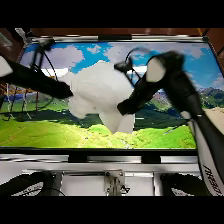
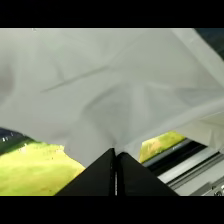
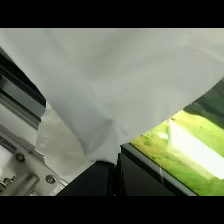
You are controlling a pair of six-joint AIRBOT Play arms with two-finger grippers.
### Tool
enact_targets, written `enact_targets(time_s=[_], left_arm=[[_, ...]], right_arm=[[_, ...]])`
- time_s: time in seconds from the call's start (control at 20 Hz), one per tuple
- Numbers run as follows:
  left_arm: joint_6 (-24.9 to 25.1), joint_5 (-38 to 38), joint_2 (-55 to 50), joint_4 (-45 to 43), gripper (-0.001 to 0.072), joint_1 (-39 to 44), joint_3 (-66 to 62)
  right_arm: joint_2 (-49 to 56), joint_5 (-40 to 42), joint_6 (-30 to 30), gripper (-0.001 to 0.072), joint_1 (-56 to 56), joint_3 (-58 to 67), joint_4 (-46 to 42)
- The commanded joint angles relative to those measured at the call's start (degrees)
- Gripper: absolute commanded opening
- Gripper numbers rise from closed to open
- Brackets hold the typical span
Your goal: Fold the shirts.
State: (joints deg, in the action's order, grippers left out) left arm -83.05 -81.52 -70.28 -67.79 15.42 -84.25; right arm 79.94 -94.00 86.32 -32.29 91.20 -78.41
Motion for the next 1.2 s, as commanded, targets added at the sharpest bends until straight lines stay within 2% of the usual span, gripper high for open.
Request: enact_targets(time_s=[0.0, 0.1, 0.25, 0.3, 0.35, 0.4, 0.45, 0.6, 0.7, 0.75, 0.8, 1.0, 1.15], left_arm=[[-0.8, 3.1, -0.3, -1.3, 0.0052, 0.5, 16.0], [-0.8, 10.6, -0.3, 1.5, 0.0053, 1.1, 22.7], [0.1, 21.0, -0.6, 6.2, 0.0053, 3.4, 26.2], [0.1, 24.2, -0.9, 7.0, 0.0053, 4.5, 26.2], [0.0, 27.4, -1.0, 7.6, 0.0053, 5.5, 26.2], [0.0, 30.8, -1.1, 8.1, 0.0053, 6.6, 26.2], [0.0, 33.7, -1.2, 8.6, 0.0053, 7.5, 26.2], [0.0, 39.6, -1.7, 10.0, 0.0052, 9.3, 26.2], [0.1, 40.4, -2.2, 10.0, 0.0053, 9.5, 26.2], [1.0, 40.5, -2.4, 10.0, 0.0053, 9.4, 26.2], [2.1, 40.4, -2.4, 10.0, 0.0053, 9.3, 26.2], [2.5, 38.5, -2.3, 10.0, 0.0053, 9.2, 26.2], [2.9, 36.8, -2.3, 10.0, 0.0053, 9.2, 26.1]], right_arm=[[3.5, 3.8, 2.2, 0.0051, -3.5, -10.0, -6.6], [5.6, 7.6, 4.7, 0.0051, -3.5, -10.2, -9.3], [7.3, 15.9, 8.1, 0.0052, -3.5, -10.2, -12.8], [7.7, 17.0, 9.7, 0.0078, -3.5, -10.2, -13.4], [7.8, 16.7, 11.4, 0.0206, -3.5, -10.2, -13.4], [7.7, 15.2, 13.0, 0.0422, -3.5, -10.1, -13.4], [7.7, 11.5, 14.8, 0.0507, -3.5, -9.3, -13.4], [7.6, -3.1, 21.5, 0.0507, -3.5, -5.7, -12.2], [7.1, -5.4, 24.2, 0.0508, -3.5, -5.3, -9.0], [7.2, -4.6, 24.5, 0.0607, -3.8, -5.5, -9.6], [7.2, -2.8, 25.3, 0.0672, -4.0, -6.4, -11.4], [7.8, 7.1, 29.9, 0.067, -2.2, -13.9, -7.4], [10.9, 11.2, 32.0, 0.0667, -2.0, -15.1, -6.5]])
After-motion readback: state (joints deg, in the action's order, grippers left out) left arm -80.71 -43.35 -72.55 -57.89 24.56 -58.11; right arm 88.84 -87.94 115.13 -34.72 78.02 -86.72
